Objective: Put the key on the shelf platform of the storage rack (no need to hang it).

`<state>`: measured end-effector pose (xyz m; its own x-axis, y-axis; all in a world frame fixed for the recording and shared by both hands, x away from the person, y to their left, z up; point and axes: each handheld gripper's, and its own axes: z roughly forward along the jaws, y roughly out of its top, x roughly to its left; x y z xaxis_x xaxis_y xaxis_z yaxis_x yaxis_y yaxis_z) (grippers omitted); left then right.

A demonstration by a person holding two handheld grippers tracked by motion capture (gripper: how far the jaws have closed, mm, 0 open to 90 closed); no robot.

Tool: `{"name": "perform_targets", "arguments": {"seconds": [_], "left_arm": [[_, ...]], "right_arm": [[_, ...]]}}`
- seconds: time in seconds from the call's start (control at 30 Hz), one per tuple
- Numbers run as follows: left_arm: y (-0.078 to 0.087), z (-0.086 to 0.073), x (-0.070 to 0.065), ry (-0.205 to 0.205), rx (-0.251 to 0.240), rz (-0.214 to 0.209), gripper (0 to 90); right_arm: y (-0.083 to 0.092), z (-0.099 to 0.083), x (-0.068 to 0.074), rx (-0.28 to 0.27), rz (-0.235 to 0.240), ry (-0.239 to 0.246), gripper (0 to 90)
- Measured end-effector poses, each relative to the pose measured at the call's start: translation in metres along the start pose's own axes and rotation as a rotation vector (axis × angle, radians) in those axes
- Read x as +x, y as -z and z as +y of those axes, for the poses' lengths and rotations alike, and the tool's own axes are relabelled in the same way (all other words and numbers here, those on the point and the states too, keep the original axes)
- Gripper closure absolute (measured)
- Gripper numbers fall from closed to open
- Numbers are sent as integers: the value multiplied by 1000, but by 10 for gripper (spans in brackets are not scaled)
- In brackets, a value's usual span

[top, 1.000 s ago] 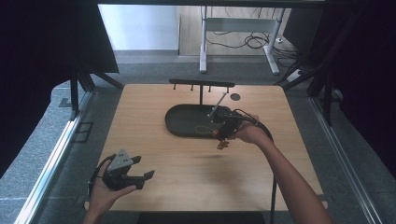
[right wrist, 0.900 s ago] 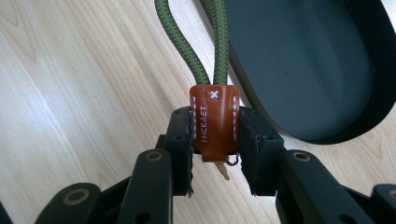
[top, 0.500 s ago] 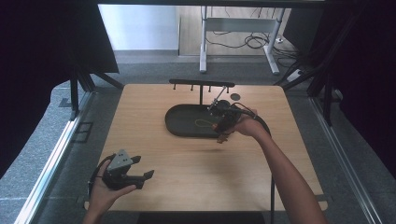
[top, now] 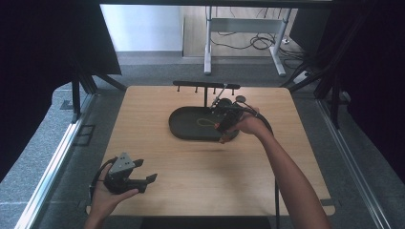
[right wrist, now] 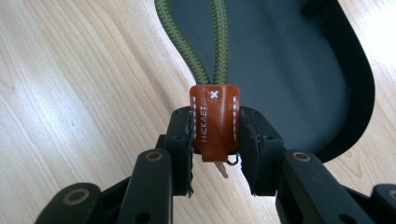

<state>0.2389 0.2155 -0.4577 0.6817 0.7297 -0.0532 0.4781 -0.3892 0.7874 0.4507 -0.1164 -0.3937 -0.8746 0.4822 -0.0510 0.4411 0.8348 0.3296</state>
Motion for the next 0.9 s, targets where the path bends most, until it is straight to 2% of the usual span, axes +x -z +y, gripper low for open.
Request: {"name": "perform_targets", "arguments": {"seconds": [0.13,0.33,0.47,0.9], "left_arm": [[0,0,1,3,-2,1,267],[0,0,0,1,-1,-1,267],[1,-1,2,7,-5,2,266],[4,-1,3,10,-16,-7,266]], "right_arm": [[3,4,-3,-5,1,-23,667],[4,10,-9,-13,-8,-14,667],[4,18,-14,-18,-13,-30,667],[-7,28,-31,-7,-24,-48,667]]}}
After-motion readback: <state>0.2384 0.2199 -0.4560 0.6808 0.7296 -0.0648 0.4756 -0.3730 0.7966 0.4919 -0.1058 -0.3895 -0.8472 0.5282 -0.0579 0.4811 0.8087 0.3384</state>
